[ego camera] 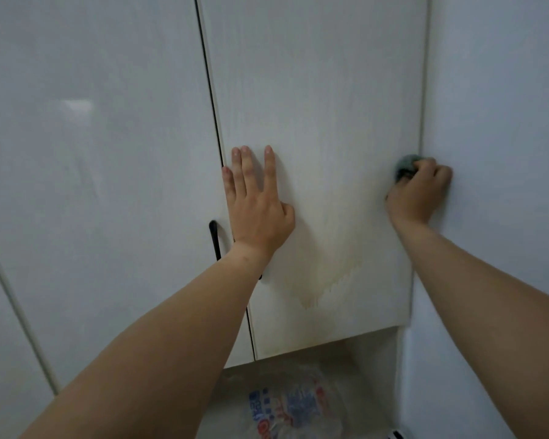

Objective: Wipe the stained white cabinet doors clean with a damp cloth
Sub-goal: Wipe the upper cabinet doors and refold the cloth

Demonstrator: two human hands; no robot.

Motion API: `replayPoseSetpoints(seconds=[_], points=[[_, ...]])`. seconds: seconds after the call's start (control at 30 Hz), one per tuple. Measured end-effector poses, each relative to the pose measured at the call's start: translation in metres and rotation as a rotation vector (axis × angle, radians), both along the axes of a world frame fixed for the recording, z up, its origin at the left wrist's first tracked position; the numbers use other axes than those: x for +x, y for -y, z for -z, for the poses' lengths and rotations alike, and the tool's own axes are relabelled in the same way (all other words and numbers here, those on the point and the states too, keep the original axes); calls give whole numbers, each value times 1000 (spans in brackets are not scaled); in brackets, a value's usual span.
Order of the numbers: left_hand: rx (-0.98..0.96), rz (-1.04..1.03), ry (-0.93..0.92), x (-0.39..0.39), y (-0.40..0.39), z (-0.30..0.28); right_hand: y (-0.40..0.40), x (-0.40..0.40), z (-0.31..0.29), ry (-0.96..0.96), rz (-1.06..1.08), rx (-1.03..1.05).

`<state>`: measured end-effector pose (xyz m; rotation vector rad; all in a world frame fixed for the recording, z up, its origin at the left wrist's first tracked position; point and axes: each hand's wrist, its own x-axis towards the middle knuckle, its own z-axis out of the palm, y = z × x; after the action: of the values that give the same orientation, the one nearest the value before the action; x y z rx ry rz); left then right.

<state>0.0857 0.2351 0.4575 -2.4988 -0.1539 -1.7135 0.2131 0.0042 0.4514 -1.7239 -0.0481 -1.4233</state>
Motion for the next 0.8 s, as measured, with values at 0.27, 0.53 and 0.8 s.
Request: replayPoseSetpoints(seconds=[0.27, 0.53, 0.8], points=[[20, 53, -38, -5, -5, 2, -111, -68, 59, 149, -224, -409], [-8, 243, 144, -23, -37, 4, -169, -103, -40, 385, -486, -646], [62, 210, 5, -39, -61, 26, -158, -83, 28, 420, -430, -779]])
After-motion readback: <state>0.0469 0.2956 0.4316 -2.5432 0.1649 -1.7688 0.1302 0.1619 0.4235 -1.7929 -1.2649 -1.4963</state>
